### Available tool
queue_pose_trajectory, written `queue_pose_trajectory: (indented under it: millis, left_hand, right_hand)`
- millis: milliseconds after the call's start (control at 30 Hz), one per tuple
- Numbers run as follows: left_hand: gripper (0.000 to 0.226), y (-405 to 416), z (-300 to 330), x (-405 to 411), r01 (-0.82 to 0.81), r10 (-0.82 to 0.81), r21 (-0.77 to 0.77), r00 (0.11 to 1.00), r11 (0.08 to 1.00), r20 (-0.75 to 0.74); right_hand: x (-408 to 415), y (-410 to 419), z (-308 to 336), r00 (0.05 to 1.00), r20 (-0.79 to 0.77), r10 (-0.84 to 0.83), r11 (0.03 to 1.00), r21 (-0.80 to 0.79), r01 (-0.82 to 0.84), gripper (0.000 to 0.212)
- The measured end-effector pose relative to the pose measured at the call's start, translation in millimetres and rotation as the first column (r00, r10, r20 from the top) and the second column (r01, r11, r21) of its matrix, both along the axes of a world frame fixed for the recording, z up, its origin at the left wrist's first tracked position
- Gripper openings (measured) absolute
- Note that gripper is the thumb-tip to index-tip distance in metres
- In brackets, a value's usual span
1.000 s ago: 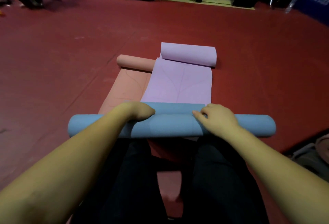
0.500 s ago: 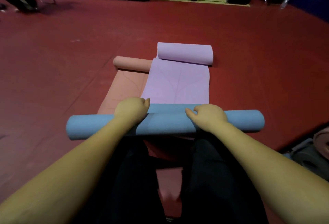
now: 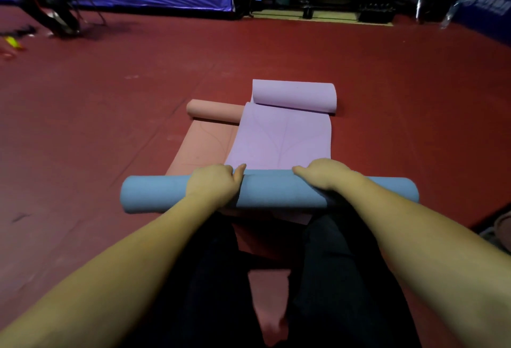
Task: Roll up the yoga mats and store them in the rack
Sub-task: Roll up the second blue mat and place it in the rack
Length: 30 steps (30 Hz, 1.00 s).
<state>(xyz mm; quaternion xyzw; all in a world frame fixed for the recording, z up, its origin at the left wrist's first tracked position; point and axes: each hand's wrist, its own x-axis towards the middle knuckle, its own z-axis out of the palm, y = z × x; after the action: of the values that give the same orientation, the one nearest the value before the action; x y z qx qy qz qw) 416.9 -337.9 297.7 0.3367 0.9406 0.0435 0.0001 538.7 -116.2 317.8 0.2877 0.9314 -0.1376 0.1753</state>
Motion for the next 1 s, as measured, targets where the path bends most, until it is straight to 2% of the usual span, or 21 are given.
queue_pose_trajectory:
  millis: [67, 167, 267, 300, 367, 400, 467, 533, 600, 700, 867, 1000]
  left_hand:
    - [0.062, 0, 14, -2, -0.005, 0.007, -0.023, 0.997, 1.000, 0.082]
    - [0.062, -1, 23, 0, -0.029, 0.051, -0.100, 0.973, 0.995, 0.227]
    - [0.059, -3, 16, -1, -0.045, 0.092, -0.148, 0.938, 0.988, 0.333]
    - [0.058, -3, 15, -1, -0.046, 0.101, -0.160, 0.928, 0.986, 0.358]
    - [0.058, 2, 19, -4, -0.048, 0.121, -0.182, 0.902, 0.982, 0.414]
    - [0.057, 5, 22, -7, -0.049, 0.134, -0.198, 0.887, 0.979, 0.443]
    - [0.055, 10, 28, -12, -0.038, 0.148, -0.227, 0.860, 0.973, 0.489]
    - [0.048, 15, 31, -18, -0.008, 0.153, -0.259, 0.825, 0.966, 0.544]
    - [0.034, 18, 30, -27, 0.008, 0.168, -0.265, 0.753, 0.964, 0.636]
    - [0.028, 24, 26, -36, 0.006, 0.196, -0.266, 0.661, 0.964, 0.724]
    - [0.025, 30, 20, -39, 0.017, 0.171, -0.259, 0.708, 0.966, 0.685]
    - [0.051, 30, 23, -31, 0.050, 0.122, -0.282, 0.820, 0.958, 0.559]
  right_hand:
    - [3, -1, 19, 0.999, 0.052, 0.004, 0.997, -0.083, 0.000, 0.066]
    - [10, -2, 29, 0.992, 0.125, 0.020, 0.980, -0.200, 0.005, 0.045]
    - [11, -5, 19, 0.981, 0.188, 0.043, 0.979, -0.204, -0.004, 0.050]
    - [9, -4, 11, 0.985, 0.162, 0.059, 0.987, -0.155, -0.034, 0.053]
    - [6, 0, 0, 0.996, -0.003, 0.094, 0.996, 0.013, -0.094, 0.047]
    - [6, 0, -3, 0.989, -0.107, 0.097, 0.992, 0.089, -0.088, 0.042]
    - [11, -4, -7, 0.962, -0.248, 0.115, 0.981, 0.184, -0.069, 0.044]
    - [22, -11, -12, 0.947, -0.288, 0.141, 0.968, 0.241, -0.071, 0.050]
    - [33, -19, -20, 0.936, -0.323, 0.142, 0.963, 0.263, -0.055, 0.053]
    - [42, -26, -34, 0.928, -0.348, 0.133, 0.950, 0.313, -0.019, 0.061]
    - [33, -29, -39, 0.918, -0.371, 0.139, 0.916, 0.399, 0.023, 0.063]
    - [22, -23, -38, 0.944, -0.310, 0.112, 0.934, 0.357, 0.007, 0.065]
